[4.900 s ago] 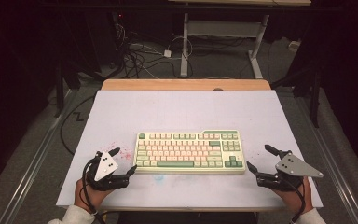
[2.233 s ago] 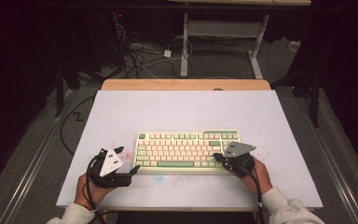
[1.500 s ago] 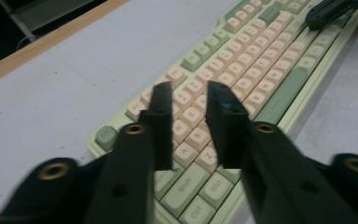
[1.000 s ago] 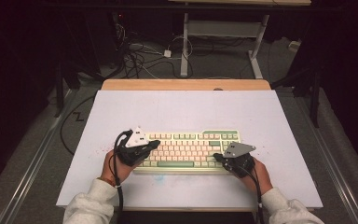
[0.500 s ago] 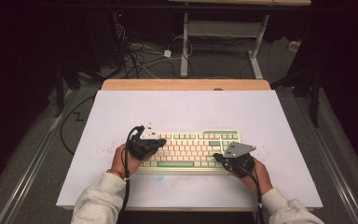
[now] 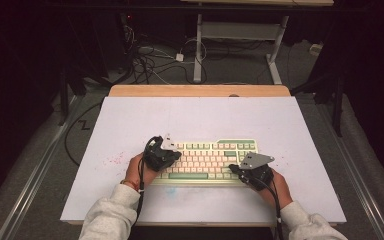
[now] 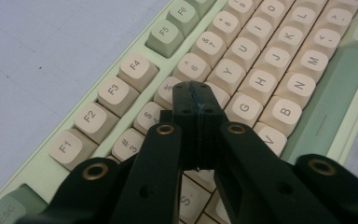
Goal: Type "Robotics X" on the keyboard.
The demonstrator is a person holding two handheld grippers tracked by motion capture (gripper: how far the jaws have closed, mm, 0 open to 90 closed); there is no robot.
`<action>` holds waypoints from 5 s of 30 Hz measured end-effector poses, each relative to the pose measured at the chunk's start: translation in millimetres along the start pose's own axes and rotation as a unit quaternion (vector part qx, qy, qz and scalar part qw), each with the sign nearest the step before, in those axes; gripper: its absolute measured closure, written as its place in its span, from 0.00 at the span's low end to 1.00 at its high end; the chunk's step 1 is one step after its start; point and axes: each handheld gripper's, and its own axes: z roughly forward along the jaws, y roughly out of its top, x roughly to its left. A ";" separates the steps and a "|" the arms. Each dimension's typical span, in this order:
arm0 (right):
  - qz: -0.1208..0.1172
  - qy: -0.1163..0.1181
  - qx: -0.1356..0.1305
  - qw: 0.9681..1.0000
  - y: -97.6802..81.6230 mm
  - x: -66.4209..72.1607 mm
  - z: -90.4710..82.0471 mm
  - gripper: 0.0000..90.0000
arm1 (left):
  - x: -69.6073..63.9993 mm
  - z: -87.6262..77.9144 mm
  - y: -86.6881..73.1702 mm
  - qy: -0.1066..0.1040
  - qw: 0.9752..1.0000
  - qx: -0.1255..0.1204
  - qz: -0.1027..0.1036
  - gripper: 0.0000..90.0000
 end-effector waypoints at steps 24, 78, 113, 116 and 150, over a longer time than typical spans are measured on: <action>-0.003 -0.006 -0.025 1.000 5.6 -1.5 -12.1 1.00 | -8.6 -22.5 5.4 0.023 0.999 -0.041 0.024 0.97; 0.006 0.004 -0.060 0.998 30.4 -5.8 -19.2 1.00 | -13.3 -83.7 -61.7 0.060 0.991 -0.116 0.024 0.97; -0.023 0.039 -0.017 0.999 67.4 11.4 37.6 1.00 | -11.0 -94.0 -86.4 0.083 0.990 -0.114 0.012 0.97; -0.021 0.038 -0.013 0.999 67.8 11.5 40.1 1.00 | -10.0 -94.5 -86.4 0.084 0.990 -0.115 0.009 0.97; -0.039 0.024 0.039 0.998 72.7 7.4 58.3 1.00 | -9.3 -91.3 -87.9 0.076 0.992 -0.102 0.009 0.95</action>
